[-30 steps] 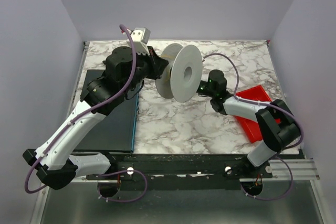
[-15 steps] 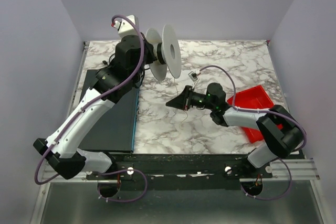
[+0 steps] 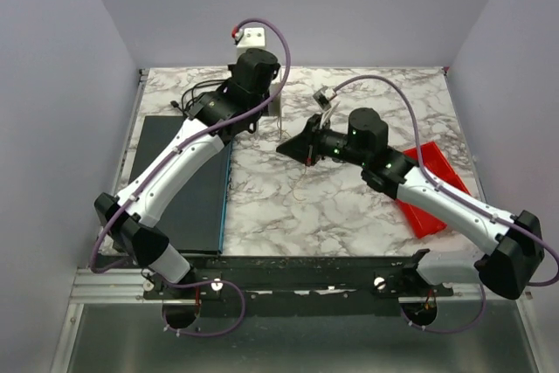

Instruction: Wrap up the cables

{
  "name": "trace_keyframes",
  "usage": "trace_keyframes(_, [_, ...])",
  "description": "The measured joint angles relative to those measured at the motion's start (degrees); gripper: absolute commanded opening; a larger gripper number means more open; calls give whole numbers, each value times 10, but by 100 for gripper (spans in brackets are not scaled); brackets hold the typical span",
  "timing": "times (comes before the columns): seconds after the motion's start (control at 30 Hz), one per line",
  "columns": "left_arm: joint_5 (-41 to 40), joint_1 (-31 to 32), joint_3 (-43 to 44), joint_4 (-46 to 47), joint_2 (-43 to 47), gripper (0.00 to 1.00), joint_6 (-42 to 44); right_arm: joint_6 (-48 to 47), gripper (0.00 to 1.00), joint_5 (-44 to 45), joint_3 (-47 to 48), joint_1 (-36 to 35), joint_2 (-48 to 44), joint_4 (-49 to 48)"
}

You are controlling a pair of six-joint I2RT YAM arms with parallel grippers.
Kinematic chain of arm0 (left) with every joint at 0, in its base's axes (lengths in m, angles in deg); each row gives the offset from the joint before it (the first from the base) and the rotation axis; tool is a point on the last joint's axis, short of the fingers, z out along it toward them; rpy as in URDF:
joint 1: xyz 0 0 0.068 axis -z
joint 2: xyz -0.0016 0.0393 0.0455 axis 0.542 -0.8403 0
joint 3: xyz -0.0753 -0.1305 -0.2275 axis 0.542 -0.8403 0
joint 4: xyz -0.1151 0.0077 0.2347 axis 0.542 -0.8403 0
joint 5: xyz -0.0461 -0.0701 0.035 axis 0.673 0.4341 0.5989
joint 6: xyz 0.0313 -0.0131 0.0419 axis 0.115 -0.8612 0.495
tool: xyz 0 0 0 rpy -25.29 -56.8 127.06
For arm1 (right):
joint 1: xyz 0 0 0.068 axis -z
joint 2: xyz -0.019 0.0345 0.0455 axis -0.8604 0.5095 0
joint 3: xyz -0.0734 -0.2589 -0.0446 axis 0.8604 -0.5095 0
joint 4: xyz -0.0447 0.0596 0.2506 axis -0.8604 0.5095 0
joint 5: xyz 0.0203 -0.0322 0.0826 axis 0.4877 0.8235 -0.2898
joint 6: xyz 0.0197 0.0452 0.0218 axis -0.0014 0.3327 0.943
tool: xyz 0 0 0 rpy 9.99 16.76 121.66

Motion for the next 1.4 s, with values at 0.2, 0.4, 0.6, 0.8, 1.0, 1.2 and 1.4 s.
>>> trace_keyframes(0.2, [23, 27, 5, -45, -34, 0, 57, -93, 1, 82, 95, 0, -6, 131])
trace_keyframes(0.4, [91, 43, -36, -43, -13, 0, 109, -154, 1, 165, 127, 0, -4, 204])
trace_keyframes(0.6, [172, 50, -88, -47, 30, 0, 171, -194, 1, 235, 145, -1, 10, 240])
trace_keyframes(0.8, [226, 50, -121, -43, 70, 0, 210, -214, 1, 269, 145, 4, 16, 255])
trace_keyframes(1.0, [287, 43, -139, -46, 110, 0, 215, -217, 1, 263, 118, 53, 16, 243])
trace_keyframes(1.2, [367, 14, -138, -45, 143, 0, 190, -195, 2, 192, 71, 97, 18, 199])
trace_keyframes(1.4, [440, -50, -136, -44, 161, 0, 124, -159, 2, 119, 12, 108, 20, 119])
